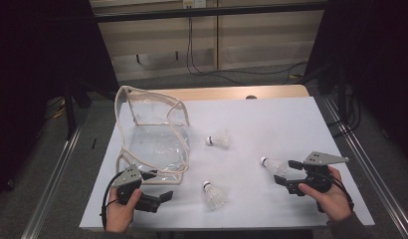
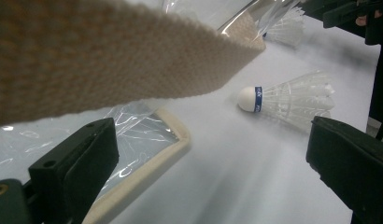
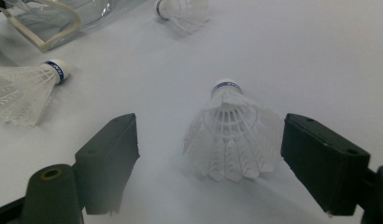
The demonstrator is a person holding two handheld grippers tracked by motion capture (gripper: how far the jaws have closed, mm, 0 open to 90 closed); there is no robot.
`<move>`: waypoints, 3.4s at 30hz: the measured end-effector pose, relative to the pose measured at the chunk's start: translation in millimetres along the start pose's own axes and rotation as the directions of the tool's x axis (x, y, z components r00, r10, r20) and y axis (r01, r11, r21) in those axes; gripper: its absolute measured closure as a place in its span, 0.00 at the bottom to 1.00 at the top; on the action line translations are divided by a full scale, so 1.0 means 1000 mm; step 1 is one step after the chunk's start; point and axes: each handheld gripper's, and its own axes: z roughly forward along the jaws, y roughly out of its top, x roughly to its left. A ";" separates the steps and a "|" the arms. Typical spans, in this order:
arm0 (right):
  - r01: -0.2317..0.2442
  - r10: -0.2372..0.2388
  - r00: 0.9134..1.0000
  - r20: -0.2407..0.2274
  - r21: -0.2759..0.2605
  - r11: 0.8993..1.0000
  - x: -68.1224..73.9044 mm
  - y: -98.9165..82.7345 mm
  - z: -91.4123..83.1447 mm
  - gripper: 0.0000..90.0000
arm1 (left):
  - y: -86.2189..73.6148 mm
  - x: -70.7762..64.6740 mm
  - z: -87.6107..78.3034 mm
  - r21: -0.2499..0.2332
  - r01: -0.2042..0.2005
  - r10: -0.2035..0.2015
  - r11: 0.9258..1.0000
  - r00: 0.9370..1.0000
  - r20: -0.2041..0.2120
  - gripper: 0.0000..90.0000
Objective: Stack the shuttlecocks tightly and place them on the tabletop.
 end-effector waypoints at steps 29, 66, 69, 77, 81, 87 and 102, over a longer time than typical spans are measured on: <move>-0.023 0.023 1.000 0.009 0.032 0.999 0.007 0.002 0.024 0.43 | 0.001 0.000 -0.001 -0.016 -0.003 0.003 1.000 1.000 -0.003 0.03; -0.081 0.081 0.996 -0.036 -0.007 0.997 -0.012 0.017 0.035 1.00 | -0.002 0.003 -0.007 -0.040 0.009 -0.010 0.999 1.000 -0.022 0.03; -0.077 0.076 0.996 -0.041 -0.018 0.997 -0.012 0.019 0.036 1.00 | -0.003 0.004 -0.007 -0.037 0.012 -0.013 0.999 1.000 -0.023 0.03; -0.081 0.080 0.996 -0.051 -0.030 0.996 -0.014 0.024 0.037 1.00 | -0.003 0.003 -0.008 -0.036 0.010 -0.010 0.999 1.000 -0.022 0.03; -0.083 0.081 0.995 -0.055 -0.034 0.996 -0.015 0.026 0.039 1.00 | -0.004 0.003 -0.008 -0.039 0.014 -0.015 0.999 1.000 -0.024 0.03; -0.082 0.080 0.995 -0.055 -0.036 0.996 -0.016 0.030 0.042 1.00 | -0.004 0.004 -0.008 -0.043 0.016 -0.017 0.999 1.000 -0.026 0.03; -0.089 0.086 0.995 -0.052 -0.052 0.995 -0.021 0.039 0.048 1.00 | -0.002 0.005 -0.005 -0.038 0.012 -0.013 0.999 1.000 -0.019 0.03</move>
